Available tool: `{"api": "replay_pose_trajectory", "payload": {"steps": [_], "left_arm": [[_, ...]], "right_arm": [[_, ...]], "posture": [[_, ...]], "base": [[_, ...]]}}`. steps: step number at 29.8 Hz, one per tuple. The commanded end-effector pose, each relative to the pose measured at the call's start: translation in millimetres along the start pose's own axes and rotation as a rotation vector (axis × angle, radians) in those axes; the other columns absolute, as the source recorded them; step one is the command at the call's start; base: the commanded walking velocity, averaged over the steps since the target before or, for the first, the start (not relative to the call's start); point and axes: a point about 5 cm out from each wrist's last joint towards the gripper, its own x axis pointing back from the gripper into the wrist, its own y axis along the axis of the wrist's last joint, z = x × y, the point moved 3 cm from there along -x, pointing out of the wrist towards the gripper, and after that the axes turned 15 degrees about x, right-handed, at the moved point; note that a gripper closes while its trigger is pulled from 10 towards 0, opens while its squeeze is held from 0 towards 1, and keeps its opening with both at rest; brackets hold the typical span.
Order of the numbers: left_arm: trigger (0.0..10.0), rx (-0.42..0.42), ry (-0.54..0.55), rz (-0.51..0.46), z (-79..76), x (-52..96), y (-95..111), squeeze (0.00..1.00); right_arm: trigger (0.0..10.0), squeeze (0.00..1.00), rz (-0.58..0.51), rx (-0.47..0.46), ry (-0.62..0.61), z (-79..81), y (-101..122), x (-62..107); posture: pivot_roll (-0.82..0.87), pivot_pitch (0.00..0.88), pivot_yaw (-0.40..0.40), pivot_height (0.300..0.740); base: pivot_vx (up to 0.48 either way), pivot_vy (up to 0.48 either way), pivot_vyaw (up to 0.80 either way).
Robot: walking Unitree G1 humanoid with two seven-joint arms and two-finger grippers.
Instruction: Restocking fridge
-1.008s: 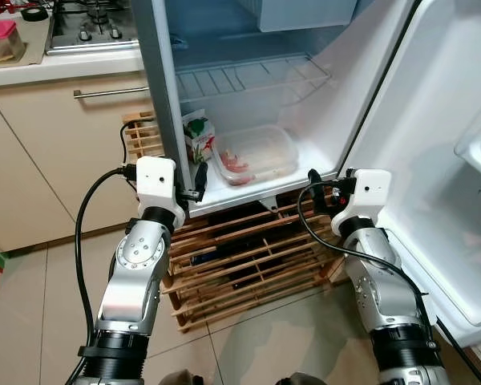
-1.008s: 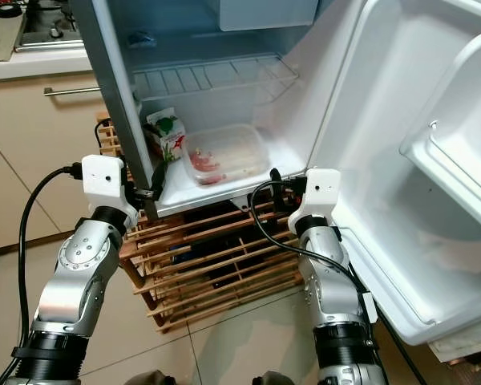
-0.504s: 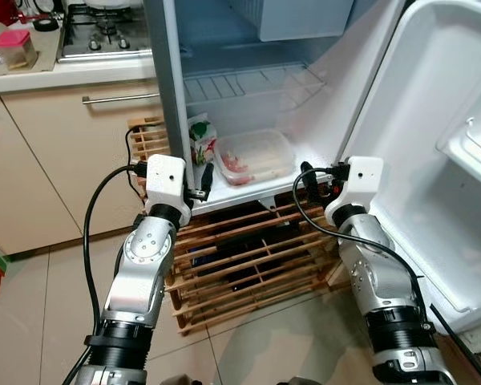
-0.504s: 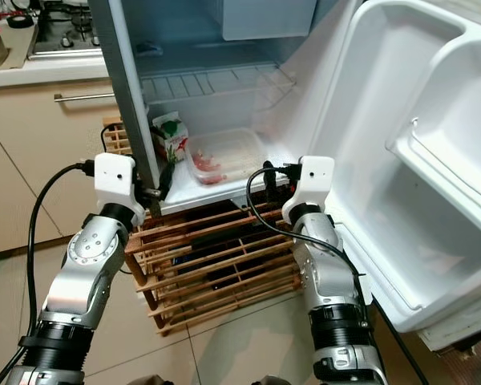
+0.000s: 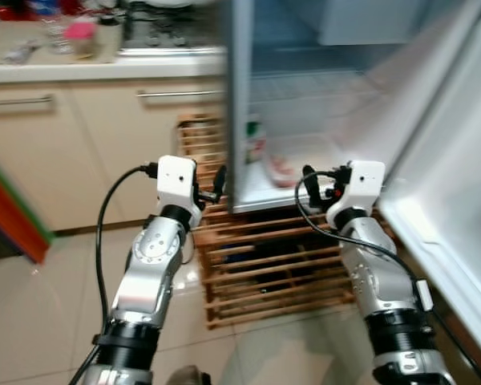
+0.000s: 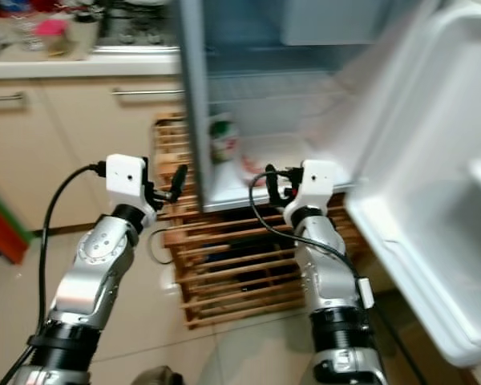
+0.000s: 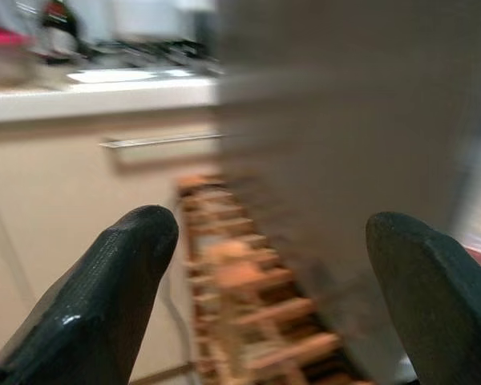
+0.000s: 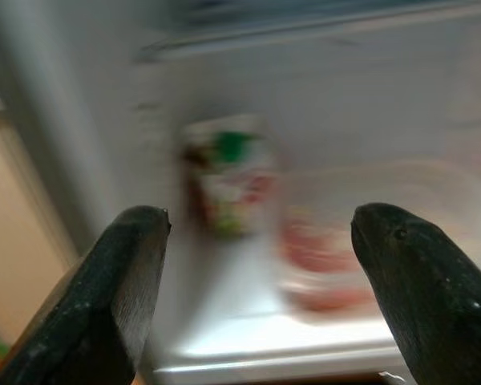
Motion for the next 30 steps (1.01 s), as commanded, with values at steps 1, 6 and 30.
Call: {"api": "replay_pose_trajectory", "payload": {"steps": [1,6,30], "left_arm": [[10.0,0.000,-0.023,0.004,-9.7,-2.0,-2.1,0.00],[10.0,-0.037,-0.014,-0.025,-11.0,-2.4,3.2,0.00],[10.0,-0.010,0.032,-0.036,-9.8,-6.8,6.6,0.00]], "right_arm": [[10.0,0.00,0.008,0.017,-0.038,-12.2,-3.2,2.1],[10.0,0.00,0.012,0.013,-0.037,-10.5,-4.7,1.7],[10.0,0.00,0.019,0.029,-0.001,-4.4,-8.0,0.7]], "posture": [[-0.01,0.000,-0.014,0.740],[0.00,0.000,-0.010,0.740],[-0.01,0.000,-0.014,0.740]], "base": [[0.000,0.000,0.00],[0.000,0.000,0.00],[-0.120,0.000,0.00]]}}
